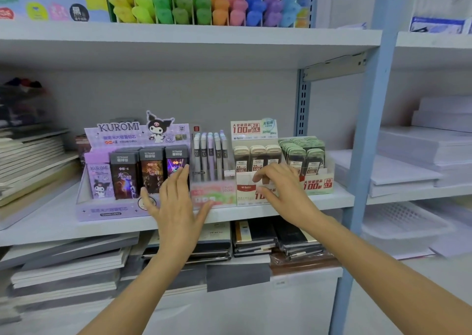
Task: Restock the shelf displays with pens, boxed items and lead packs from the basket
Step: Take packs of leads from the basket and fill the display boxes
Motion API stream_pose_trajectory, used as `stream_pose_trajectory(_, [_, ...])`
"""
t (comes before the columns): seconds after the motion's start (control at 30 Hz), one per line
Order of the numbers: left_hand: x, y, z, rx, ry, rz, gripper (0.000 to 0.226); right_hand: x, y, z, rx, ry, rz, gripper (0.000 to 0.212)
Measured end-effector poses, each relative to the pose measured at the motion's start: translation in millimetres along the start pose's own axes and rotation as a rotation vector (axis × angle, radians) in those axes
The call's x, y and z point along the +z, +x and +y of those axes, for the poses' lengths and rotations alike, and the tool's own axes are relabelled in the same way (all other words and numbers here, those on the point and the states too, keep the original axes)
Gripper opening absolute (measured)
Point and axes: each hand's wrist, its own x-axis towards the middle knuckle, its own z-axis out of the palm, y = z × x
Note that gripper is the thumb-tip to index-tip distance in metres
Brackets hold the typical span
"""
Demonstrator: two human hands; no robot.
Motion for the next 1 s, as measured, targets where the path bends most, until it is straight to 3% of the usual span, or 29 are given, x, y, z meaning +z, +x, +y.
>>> stream_pose_trajectory(0.1, [4, 0, 3, -0.026, 0.009, 0.024, 0.087, -7, -3, 4, 0.018, 0.086, -0.009, 0.031])
stream_pose_trajectory(0.23, [6, -2, 9, 0.016, -0.098, 0.090, 0.088, -23, -27, 26, 0.110, 0.024, 0.396, 0.022])
stream_pose_trajectory(0.3, [6, -2, 18, 0.148, -0.098, 0.093, 0.082, -30, -40, 43, 0.240, -0.084, 0.456, 0.023])
stream_pose_trajectory(0.4, [12, -1, 44, 0.340, -0.035, 0.044, 0.076, -31, -45, 64, 0.367, -0.161, 0.307, 0.034])
stream_pose_trajectory(0.5, [18, 2, 66, 0.421, 0.024, -0.012, 0.073, -36, -38, 71, 0.351, -0.101, 0.303, 0.030])
stream_pose_trajectory(0.67, [26, 5, 72, 0.396, 0.047, -0.092, 0.069, -49, -34, 78, 0.305, -0.119, 0.248, 0.023])
stream_pose_trajectory(0.87, [16, 25, 49, 0.297, 0.012, 0.015, 0.067, -63, -2, 38, 0.096, 0.060, 0.337, 0.029])
stream_pose_trajectory(1.0, [3, 30, 20, 0.205, 0.021, 0.039, 0.068, -43, 42, -2, -0.048, 0.108, 0.114, 0.042])
